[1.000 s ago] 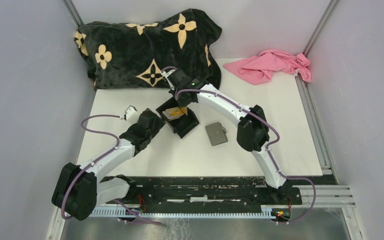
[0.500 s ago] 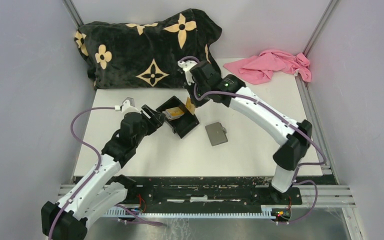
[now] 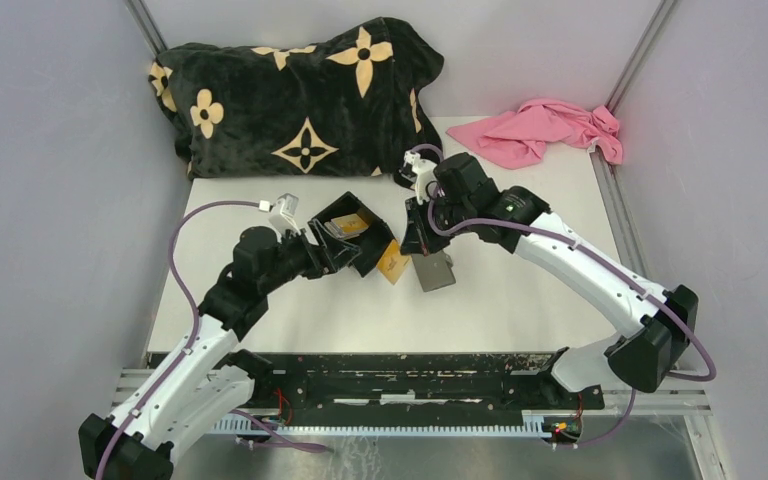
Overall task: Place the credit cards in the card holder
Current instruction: Pick up the credit card from the storage box.
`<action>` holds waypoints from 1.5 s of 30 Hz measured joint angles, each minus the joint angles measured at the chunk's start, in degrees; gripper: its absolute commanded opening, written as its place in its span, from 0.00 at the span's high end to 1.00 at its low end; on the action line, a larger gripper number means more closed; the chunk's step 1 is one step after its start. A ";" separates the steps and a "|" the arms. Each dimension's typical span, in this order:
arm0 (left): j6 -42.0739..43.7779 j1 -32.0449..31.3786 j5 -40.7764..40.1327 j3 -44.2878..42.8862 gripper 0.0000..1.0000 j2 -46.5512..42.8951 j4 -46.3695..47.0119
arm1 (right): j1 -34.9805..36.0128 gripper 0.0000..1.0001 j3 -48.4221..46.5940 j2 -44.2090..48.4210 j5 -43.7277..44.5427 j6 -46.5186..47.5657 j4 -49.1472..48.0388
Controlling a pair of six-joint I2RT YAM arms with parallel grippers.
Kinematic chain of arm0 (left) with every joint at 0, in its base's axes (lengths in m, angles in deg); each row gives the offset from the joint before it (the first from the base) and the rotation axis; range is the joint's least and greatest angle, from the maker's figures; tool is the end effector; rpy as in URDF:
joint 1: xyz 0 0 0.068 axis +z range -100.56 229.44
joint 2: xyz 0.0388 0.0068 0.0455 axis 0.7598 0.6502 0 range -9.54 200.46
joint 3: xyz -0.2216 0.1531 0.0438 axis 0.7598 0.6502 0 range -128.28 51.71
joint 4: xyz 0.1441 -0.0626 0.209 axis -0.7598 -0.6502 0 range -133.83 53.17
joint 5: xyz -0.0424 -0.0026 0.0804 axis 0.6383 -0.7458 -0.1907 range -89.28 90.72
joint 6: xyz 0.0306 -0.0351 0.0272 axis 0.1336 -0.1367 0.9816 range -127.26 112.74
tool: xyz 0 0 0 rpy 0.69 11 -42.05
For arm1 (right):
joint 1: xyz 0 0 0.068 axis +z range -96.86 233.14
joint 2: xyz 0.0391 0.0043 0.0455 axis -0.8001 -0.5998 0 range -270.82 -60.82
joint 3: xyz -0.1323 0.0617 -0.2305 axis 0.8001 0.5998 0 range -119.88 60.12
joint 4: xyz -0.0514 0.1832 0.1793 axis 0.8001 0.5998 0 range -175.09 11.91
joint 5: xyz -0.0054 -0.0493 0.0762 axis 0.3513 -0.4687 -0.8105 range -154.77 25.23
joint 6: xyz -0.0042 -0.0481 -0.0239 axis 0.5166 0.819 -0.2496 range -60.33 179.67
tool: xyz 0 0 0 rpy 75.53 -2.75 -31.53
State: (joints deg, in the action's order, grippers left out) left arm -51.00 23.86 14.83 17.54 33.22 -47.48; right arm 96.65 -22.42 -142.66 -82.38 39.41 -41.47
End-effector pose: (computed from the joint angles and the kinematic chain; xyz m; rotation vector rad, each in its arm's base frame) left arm 0.1585 -0.0856 0.2798 -0.1443 2.0349 -1.0276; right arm 0.2146 0.2183 0.3644 -0.6564 2.3691 0.8868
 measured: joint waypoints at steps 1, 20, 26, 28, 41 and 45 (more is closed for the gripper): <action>0.33 -0.02 1.73 0.00 0.22 0.00 0.33 | -0.26 0.99 1.55 0.42 -1.79 -1.14 -0.83; 2.01 -0.04 19.56 0.00 0.23 4.74 5.31 | -10.93 0.99 13.09 1.16 -25.31 -15.98 -16.85; 3.19 -0.04 20.48 0.00 0.23 7.65 5.68 | -10.91 0.99 16.11 1.11 -29.29 -19.43 -20.68; 3.58 -0.04 20.57 0.00 0.23 8.22 5.68 | -10.93 0.99 16.94 1.11 -30.12 -20.00 -20.92; 4.90 -0.04 23.85 -0.76 0.33 10.99 5.88 | -10.93 0.99 20.39 -0.07 -34.27 -23.04 -25.99; 5.35 -0.04 25.27 -0.83 0.43 10.99 5.84 | -10.93 0.99 20.92 -2.36 -35.47 -24.76 -29.57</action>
State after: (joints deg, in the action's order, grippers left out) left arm -45.65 23.82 40.10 16.71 44.22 -41.65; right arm 85.72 -1.50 -145.02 -117.85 14.65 -71.04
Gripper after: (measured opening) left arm 0.645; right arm 0.017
